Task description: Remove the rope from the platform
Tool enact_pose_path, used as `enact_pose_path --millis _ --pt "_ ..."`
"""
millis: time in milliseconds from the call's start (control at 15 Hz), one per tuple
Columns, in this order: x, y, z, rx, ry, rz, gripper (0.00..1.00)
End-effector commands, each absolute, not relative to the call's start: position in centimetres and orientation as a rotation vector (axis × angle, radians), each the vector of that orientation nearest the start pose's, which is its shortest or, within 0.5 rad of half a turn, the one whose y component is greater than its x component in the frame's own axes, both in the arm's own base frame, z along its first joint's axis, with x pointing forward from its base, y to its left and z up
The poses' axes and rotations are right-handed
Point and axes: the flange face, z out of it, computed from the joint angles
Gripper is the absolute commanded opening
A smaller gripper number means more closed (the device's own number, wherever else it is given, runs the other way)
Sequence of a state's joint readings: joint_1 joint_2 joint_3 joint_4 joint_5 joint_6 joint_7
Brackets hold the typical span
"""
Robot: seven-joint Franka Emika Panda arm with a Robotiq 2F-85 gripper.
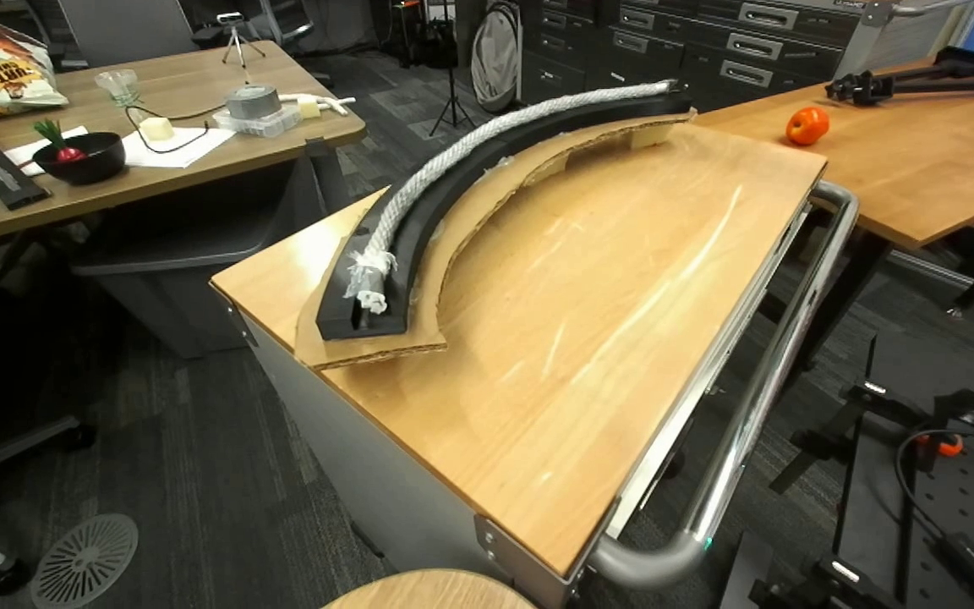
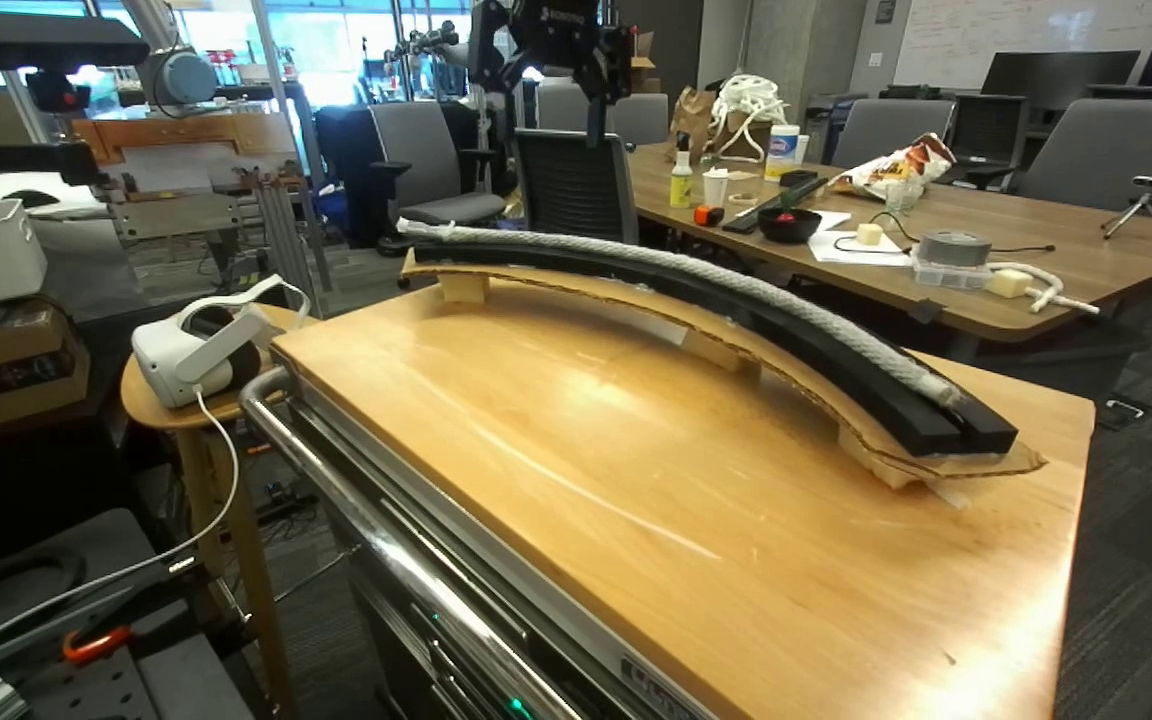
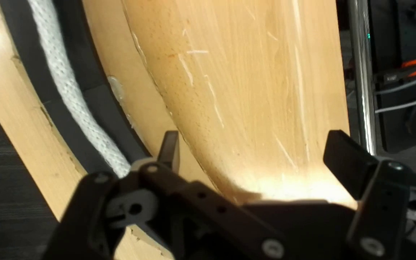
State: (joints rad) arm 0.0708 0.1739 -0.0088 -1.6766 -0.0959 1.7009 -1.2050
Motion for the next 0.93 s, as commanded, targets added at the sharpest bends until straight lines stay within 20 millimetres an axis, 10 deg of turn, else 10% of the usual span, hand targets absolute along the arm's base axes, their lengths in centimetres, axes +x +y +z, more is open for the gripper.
enact_pose_path --millis 0,867 --pt "60.4 1.1 49.4 -2.427 -2.149 0.242 1.00" --pt "64.7 1.6 47.5 -2.323 -2.246 0.143 1.00"
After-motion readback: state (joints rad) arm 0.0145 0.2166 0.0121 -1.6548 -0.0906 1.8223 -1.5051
